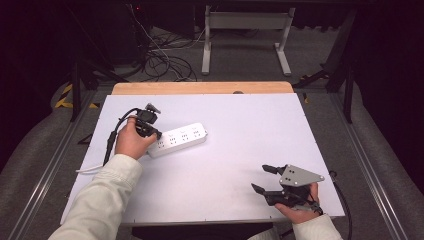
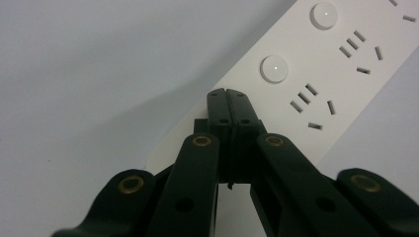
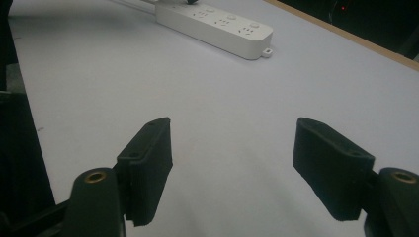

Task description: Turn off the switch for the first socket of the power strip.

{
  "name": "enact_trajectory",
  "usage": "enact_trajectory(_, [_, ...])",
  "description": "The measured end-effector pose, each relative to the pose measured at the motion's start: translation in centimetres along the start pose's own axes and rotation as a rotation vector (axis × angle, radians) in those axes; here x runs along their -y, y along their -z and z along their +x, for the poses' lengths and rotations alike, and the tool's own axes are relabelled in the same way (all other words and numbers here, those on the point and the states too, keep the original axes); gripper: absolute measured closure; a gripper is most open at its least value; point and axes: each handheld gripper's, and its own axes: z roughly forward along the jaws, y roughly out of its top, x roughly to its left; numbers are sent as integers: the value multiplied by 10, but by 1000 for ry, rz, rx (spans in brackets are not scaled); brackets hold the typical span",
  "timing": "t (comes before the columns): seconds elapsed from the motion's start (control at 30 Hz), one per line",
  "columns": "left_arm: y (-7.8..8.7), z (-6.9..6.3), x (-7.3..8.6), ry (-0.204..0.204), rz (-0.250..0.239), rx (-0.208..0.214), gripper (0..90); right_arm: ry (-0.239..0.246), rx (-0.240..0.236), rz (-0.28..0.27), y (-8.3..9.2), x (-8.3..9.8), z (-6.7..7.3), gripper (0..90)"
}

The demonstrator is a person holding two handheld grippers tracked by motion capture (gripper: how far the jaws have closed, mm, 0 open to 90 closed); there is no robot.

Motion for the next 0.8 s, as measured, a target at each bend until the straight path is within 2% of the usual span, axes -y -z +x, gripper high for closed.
enact_trajectory(0.2, [0, -1, 2, 2, -11, -6, 900, 0, -1, 0, 0, 0, 0, 319])
enact_trajectory(0.27, [0, -1, 2, 8, -3, 11, 900, 2, -1, 2, 0, 0, 0, 319])
enact_trajectory(0.33, [0, -2, 3, 11, -8, 6, 900, 2, -2, 3, -1, 0, 0, 319])
enact_trajectory(0.43, [0, -7, 3, -8, -12, -30, 900, 1, -2, 2, 0, 0, 0, 319])
enact_trajectory(0.63, [0, -3, 5, 8, -27, -6, 900, 0, -5, 3, -1, 0, 0, 319])
enact_trajectory(0.73, [0, -4, 5, 15, -27, -11, 900, -3, -5, 3, -1, 1, 0, 319])
enact_trajectory(0.8, [-1, -4, 6, 11, -33, -30, 900, -4, -6, 2, -1, 1, 0, 319])
